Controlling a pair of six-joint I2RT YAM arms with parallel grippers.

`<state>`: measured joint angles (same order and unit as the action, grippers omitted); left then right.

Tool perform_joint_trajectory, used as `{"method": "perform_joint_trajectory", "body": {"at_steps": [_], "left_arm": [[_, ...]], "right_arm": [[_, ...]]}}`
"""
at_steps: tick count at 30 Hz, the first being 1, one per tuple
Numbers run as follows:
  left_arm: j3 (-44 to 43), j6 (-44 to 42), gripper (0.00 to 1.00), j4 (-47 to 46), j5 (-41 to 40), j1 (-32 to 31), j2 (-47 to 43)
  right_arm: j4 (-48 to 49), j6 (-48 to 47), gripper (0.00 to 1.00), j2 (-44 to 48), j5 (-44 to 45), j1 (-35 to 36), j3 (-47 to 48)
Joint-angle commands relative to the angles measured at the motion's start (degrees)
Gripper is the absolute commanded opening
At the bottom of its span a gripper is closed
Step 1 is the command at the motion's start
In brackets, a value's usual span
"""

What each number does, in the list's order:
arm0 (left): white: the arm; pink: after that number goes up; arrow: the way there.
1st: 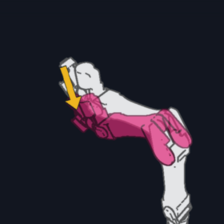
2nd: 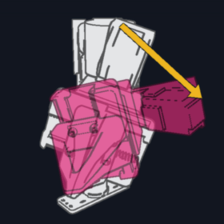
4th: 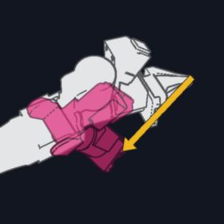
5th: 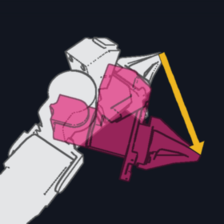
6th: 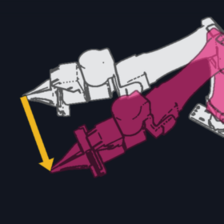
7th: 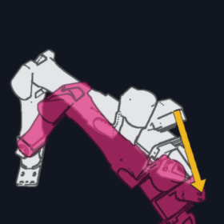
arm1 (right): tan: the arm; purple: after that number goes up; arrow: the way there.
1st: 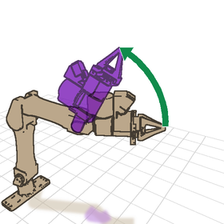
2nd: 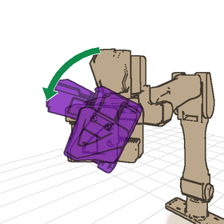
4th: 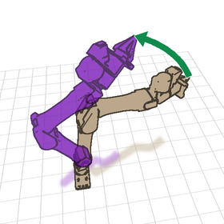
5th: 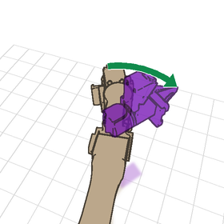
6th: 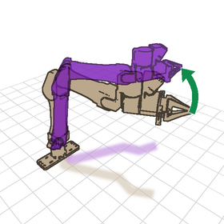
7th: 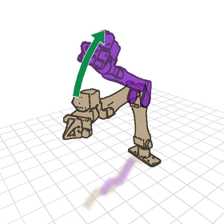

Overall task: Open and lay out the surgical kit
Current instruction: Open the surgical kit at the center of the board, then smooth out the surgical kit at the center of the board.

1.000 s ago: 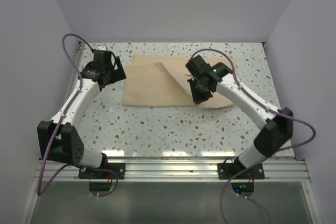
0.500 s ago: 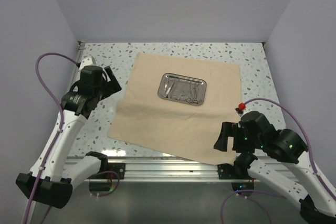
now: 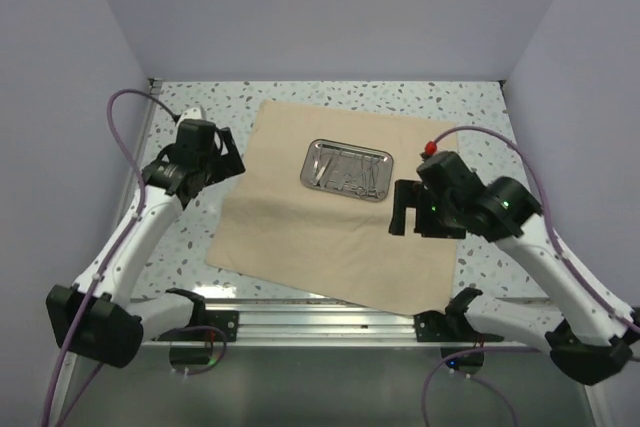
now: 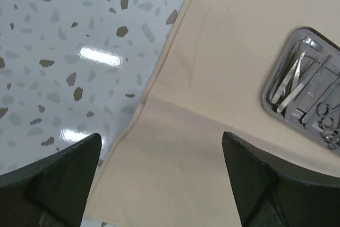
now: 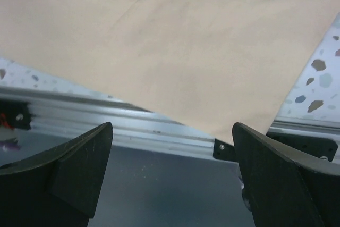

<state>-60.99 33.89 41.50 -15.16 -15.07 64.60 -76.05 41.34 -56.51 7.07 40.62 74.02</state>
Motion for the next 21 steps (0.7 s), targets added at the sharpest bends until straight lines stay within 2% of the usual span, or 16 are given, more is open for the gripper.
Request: {"method": "perform_joint_trajectory", "body": {"at_steps": [1,3,4,5,7,13,17,21], "left_arm": [[-5.44,-7.25,1.00,-10.64,0.74,0.39,11.02],[-11.15,-9.36,1.00,-13.00,1.88,2.06,17.02],[-13.17,-9.89,1.00,-13.80,2.41,2.85,22.88],[-17.28,-10.24,1.00,-14.51,3.20,4.42,25.81],[-21.34,-11.21,1.00,-17.05,5.13,5.83,33.70],[-42.15,-13.32,1.00,-17.94,9.79,9.26,53.31],[-49.92,-12.71,0.99,-17.15,13.39,10.23,62.56],[-53.26,-12.36,0.96,-18.73,17.70,10.68,68.81]], "right_arm": [[7.13,-5.21,0.98,-10.88,6.11,-4.90,4.36],[9.68,-7.59,0.98,-16.93,2.61,-11.06,4.99],[12.65,-8.03,0.98,-18.27,0.86,-17.44,4.73],[14.42,-8.38,0.97,-19.68,-1.07,-20.38,4.73],[18.12,-8.73,0.95,-23.80,-1.19,-26.52,5.60],[22.69,-6.81,0.89,-34.08,5.50,-36.46,10.18],[29.54,-4.96,0.85,-39.19,2.95,-42.45,9.83],[32.10,-5.22,0.81,-46.12,5.31,-43.70,11.32]]}}
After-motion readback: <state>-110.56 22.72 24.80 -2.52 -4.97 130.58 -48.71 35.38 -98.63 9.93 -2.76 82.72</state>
